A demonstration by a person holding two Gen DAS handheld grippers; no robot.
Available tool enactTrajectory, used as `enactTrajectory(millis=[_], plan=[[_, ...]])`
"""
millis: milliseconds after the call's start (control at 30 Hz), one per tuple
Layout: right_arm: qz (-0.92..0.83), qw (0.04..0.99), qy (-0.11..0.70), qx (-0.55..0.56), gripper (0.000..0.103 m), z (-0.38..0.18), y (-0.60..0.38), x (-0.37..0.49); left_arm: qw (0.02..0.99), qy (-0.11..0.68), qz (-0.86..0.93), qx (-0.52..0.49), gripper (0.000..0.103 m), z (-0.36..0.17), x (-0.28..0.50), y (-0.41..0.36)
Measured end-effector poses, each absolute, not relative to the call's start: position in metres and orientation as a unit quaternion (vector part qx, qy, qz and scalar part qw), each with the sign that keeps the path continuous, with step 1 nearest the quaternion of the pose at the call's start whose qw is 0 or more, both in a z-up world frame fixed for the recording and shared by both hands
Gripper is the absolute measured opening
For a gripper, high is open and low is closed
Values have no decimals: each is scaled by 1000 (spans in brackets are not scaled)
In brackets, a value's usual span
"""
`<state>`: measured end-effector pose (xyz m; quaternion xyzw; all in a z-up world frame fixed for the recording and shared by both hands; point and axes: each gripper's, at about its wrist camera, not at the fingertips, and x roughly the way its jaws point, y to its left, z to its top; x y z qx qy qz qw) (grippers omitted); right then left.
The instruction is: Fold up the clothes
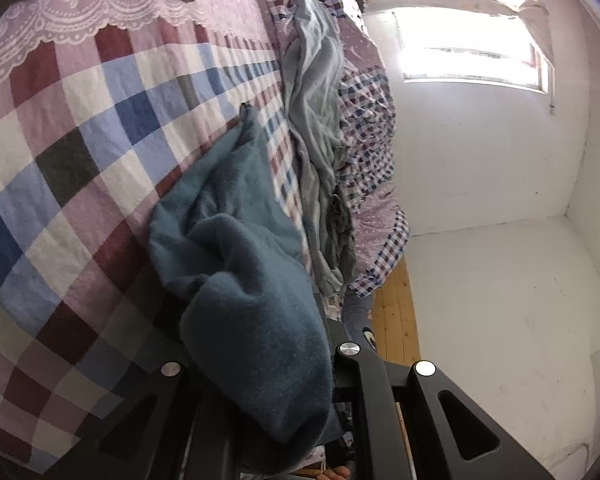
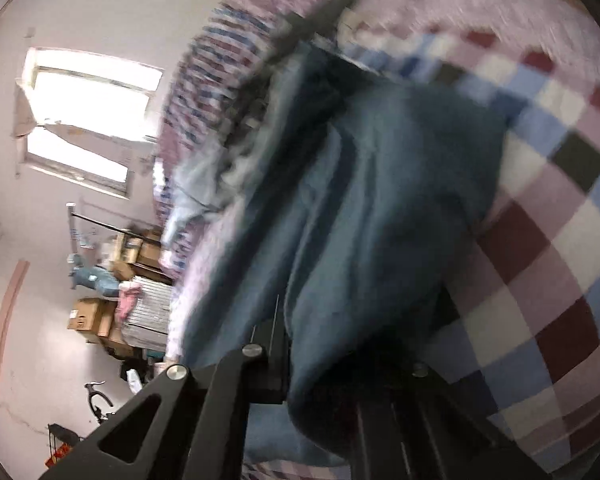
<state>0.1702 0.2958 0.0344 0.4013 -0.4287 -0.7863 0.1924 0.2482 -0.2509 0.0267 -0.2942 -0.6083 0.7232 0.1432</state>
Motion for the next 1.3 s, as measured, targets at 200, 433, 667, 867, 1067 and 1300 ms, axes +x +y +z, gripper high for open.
enactTrajectory(millis=[200, 433, 667, 867, 1067, 1300], plan=[[-814, 250, -418, 316, 4, 94, 300, 206, 184, -603, 729, -265, 9, 60, 270, -246], [-830, 301, -407, 232, 4, 173, 301, 271, 224, -614, 723, -223, 9, 130, 326, -255], [-840, 322, -401, 176, 5, 257, 307, 287, 210, -634, 715, -208, 9, 184, 312, -270], [-819, 228, -425, 310, 5, 179, 289, 150, 102, -647, 693, -302, 10, 114, 180, -282], [-759, 146, -418, 478, 9, 61, 274, 29, 49, -651, 669, -354, 52, 48, 111, -289], [-789, 195, -335, 477, 63, 77, 268, 48, 108, -559, 747, -345, 81, 69, 143, -280]])
